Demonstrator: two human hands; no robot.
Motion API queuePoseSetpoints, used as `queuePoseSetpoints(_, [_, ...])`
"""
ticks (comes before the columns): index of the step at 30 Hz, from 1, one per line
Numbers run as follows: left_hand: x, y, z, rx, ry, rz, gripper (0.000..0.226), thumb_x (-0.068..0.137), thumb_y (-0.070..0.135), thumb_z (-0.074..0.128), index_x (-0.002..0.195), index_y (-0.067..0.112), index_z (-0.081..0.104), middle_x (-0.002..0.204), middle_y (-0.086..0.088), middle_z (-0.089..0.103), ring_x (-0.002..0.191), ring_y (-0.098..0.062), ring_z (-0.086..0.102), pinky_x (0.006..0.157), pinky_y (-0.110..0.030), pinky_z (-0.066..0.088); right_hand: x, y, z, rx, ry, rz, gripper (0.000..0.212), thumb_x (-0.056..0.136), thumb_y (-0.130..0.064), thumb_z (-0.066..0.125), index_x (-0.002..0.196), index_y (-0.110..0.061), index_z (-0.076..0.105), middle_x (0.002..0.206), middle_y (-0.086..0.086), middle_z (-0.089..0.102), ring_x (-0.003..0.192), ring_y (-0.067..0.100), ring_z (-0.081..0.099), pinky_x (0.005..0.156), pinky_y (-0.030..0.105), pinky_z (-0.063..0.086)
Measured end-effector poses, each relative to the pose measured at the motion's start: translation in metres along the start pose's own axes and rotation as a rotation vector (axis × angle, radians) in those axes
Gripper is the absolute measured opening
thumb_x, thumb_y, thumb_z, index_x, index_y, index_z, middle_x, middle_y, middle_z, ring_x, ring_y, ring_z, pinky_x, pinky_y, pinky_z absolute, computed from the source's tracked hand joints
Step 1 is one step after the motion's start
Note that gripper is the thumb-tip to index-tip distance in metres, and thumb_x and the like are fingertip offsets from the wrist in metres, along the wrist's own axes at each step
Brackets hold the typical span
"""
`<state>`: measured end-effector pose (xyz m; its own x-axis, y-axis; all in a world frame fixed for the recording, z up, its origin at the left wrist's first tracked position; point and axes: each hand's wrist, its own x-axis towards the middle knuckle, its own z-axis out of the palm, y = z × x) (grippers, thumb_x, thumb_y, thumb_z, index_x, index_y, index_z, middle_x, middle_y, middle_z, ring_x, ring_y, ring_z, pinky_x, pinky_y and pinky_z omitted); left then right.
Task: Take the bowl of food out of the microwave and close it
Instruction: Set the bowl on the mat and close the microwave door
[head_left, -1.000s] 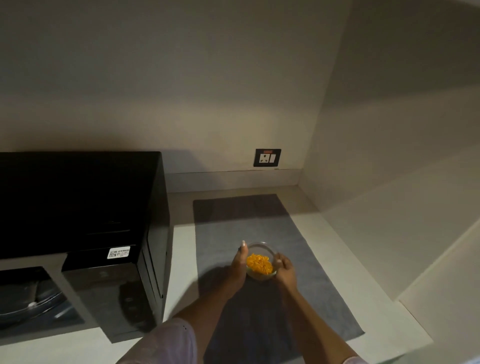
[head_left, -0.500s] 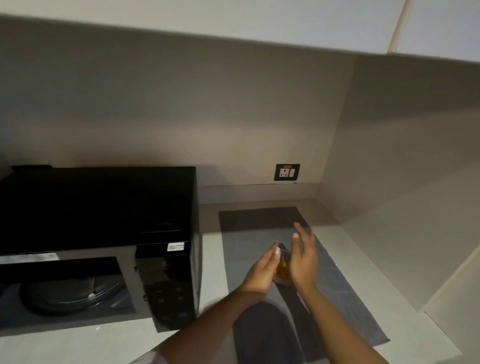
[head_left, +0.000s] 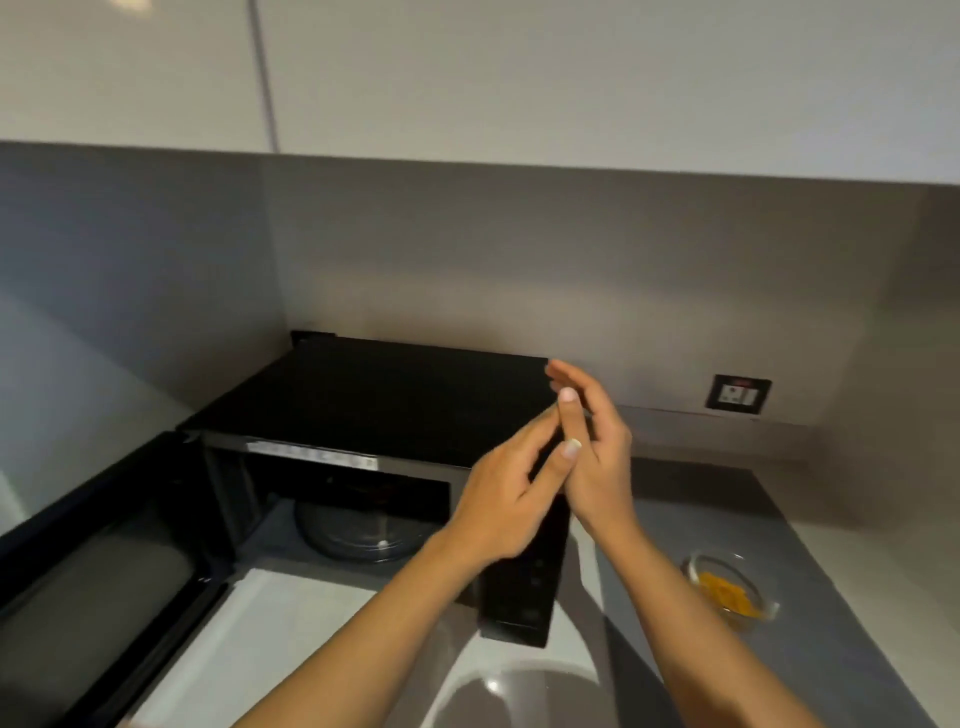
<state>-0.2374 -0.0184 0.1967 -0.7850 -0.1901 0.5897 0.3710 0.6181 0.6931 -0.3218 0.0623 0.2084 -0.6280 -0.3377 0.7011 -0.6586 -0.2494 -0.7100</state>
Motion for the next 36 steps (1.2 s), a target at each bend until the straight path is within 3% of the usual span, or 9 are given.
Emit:
queuePoseSetpoints(3, [-0.014,-0.008,-0.046,0.247,0.103,0.022,0.054,0.102,0.053,0.031,0.151,0.031,0.034,0.15,0.013,0.048,0.135,0.003,0.047,0.106,-0.031,0.048,0.003,-0.009,0.047,0.043,-0.117,0.023,0.035,0.102,-0.035,0.041,0.136,-0.034,0.05,0.136,-0.017,0.056,0.125,0.004,0.054,0.103,0.033,0.048])
queuePoseSetpoints(7, [-0.036,-0.025,-0.103,0.513,0.142,-0.089,0.057,0.101,0.058,0.024,0.152,0.033,0.031,0.159,0.011,0.035,0.148,-0.004,0.027,0.122,-0.042,0.025,0.001,-0.008,0.104,-0.001,-0.294,0.071,0.047,0.099,-0.049,0.038,0.145,-0.039,0.036,0.145,-0.016,0.047,0.13,-0.001,0.047,0.106,0.033,0.045])
queuePoseSetpoints(11, [-0.06,-0.052,-0.155,0.782,0.173,-0.296,0.068,0.098,0.064,0.022,0.154,0.025,0.03,0.163,0.002,0.026,0.153,-0.018,0.018,0.124,-0.049,0.013,-0.01,0.007,0.151,-0.319,-0.482,0.068,0.058,0.098,-0.044,0.044,0.151,-0.034,0.022,0.157,-0.006,0.033,0.141,0.012,0.036,0.111,0.037,0.038])
queuePoseSetpoints(15, [-0.085,-0.082,-0.2,1.088,0.077,-0.547,0.075,0.097,0.061,0.028,0.157,0.016,0.019,0.166,-0.01,0.015,0.154,-0.028,0.011,0.122,-0.051,0.011,-0.024,0.024,0.181,-0.572,-0.6,-0.023,0.06,0.097,-0.036,0.05,0.152,-0.023,0.028,0.158,0.001,0.031,0.146,0.017,0.028,0.119,0.04,0.022])
queuePoseSetpoints(19, [-0.104,-0.1,-0.241,1.319,-0.026,-0.806,0.083,0.096,0.062,0.028,0.158,0.011,0.006,0.166,-0.016,0.005,0.154,-0.033,0.0,0.121,-0.057,0.002,-0.032,0.037,0.191,-0.702,-0.629,-0.072,0.058,0.098,-0.037,0.047,0.151,-0.02,0.032,0.157,0.002,0.034,0.147,0.017,0.027,0.12,0.038,0.018])
queuePoseSetpoints(24, [-0.123,-0.11,-0.273,1.292,0.012,-1.175,0.095,0.092,0.066,0.035,0.157,0.007,-0.002,0.165,-0.022,0.004,0.151,-0.047,0.004,0.117,-0.069,0.007,-0.038,0.046,0.192,-0.796,-0.63,-0.123,0.057,0.099,-0.037,0.044,0.15,-0.018,0.033,0.157,0.001,0.034,0.147,0.016,0.026,0.12,0.035,0.016])
queuePoseSetpoints(28, [-0.129,-0.112,-0.273,1.294,0.005,-1.206,0.101,0.089,0.068,0.042,0.157,0.007,-0.001,0.16,-0.02,0.021,0.144,-0.044,0.026,0.112,-0.064,0.024,-0.038,0.046,0.191,-0.798,-0.643,-0.125,0.058,0.098,-0.038,0.046,0.151,-0.019,0.032,0.158,0.0,0.032,0.147,0.016,0.025,0.12,0.035,0.015])
queuePoseSetpoints(36, [-0.096,-0.093,-0.268,1.205,-0.141,-1.408,0.114,0.08,0.076,0.05,0.156,0.005,0.001,0.158,-0.015,0.023,0.143,-0.038,0.03,0.11,-0.055,0.036,-0.034,0.04,0.189,-0.755,-0.677,-0.086,0.058,0.098,-0.043,0.045,0.15,-0.018,0.035,0.157,0.001,0.034,0.148,0.016,0.025,0.12,0.035,0.015])
